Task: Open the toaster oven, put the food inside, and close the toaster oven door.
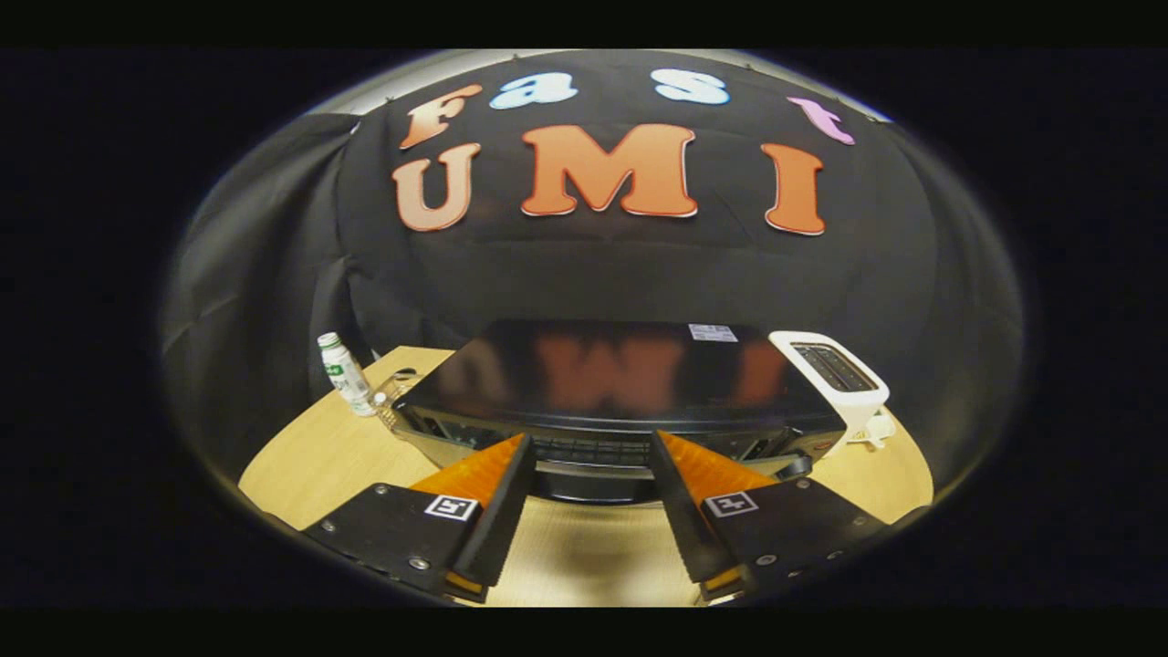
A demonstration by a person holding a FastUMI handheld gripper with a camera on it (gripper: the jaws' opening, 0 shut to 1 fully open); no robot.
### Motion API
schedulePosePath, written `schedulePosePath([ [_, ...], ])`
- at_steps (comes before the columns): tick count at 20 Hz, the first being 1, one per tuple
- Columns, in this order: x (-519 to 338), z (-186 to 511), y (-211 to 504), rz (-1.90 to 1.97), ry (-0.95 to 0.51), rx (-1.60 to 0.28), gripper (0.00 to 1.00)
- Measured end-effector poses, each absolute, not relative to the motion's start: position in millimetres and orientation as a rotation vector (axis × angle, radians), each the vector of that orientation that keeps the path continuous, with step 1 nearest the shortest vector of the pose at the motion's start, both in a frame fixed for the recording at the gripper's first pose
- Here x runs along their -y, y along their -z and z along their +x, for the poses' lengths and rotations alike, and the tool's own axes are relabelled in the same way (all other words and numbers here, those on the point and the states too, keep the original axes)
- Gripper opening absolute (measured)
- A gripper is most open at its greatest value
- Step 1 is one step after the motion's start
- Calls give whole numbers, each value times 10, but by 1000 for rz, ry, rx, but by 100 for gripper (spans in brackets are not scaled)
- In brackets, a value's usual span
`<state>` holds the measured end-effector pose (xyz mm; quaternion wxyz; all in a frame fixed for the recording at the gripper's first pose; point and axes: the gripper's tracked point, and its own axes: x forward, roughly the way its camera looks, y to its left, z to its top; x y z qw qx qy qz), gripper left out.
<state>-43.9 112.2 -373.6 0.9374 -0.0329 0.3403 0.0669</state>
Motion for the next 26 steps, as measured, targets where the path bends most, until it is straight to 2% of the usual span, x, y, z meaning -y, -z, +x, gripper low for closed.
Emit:
schedulePosePath([
  [5, -1203, -1336, 4165, 76, -254, -1018, 76],
  [12, -1013, -1818, 4850, 154, -167, -1262, 71],
  [17, -1022, -1805, 4915, 152, -186, -1262, 71],
  [21, -863, -1766, 4537, 241, -194, -1204, 71],
  [23, -638, -1811, 4333, 215, -195, -1186, 75],
  [26, -181, -1787, 3988, 167, -167, -1133, 87],
])
